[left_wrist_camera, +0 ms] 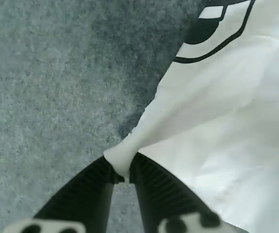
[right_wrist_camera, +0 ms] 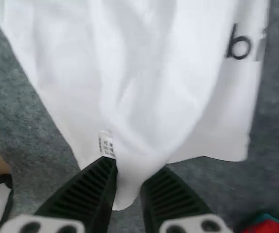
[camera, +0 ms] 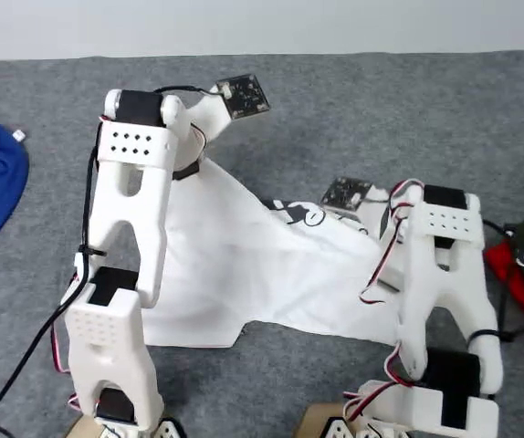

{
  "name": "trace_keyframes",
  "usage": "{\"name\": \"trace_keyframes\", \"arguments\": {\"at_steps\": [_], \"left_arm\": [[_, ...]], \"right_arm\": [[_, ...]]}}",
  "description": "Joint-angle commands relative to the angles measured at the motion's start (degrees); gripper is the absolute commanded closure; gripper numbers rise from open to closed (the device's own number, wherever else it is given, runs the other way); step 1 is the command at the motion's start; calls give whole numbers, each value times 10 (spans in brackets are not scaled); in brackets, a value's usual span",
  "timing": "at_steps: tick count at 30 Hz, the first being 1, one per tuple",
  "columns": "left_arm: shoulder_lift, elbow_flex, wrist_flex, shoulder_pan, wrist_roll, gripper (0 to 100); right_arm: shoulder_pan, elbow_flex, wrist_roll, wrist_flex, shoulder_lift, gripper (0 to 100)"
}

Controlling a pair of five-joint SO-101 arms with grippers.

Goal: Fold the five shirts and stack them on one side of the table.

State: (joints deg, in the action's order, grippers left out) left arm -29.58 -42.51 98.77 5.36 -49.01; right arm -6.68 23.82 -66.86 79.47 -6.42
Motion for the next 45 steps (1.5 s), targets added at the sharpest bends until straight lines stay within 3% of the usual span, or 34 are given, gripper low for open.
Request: {"name": "trace_keyframes", "arguments": {"at_steps": [1,5,10,14,18,22,31,45], "left_arm": [[15,-24,18,-6,7,997],[62,7,18,-8,4,997],[166,126,18,-3,-56,997],[221,189,17,-6,-59,998],[207,188,-19,-7,-38,998],[178,188,-138,-7,36,998],[91,188,-337,-8,128,998],[66,155,-439,-17,226,998]], "right_arm": [[-1,-59,5,2,-33,988],[-1,-91,3,39,-30,988],[-1,-119,-9,95,-31,988],[-19,-142,-11,78,-29,988],[-19,-149,-11,17,-14,988],[-19,-149,18,-78,15,988],[-23,-149,59,-290,86,988],[-43,-149,89,-483,102,988]]}}
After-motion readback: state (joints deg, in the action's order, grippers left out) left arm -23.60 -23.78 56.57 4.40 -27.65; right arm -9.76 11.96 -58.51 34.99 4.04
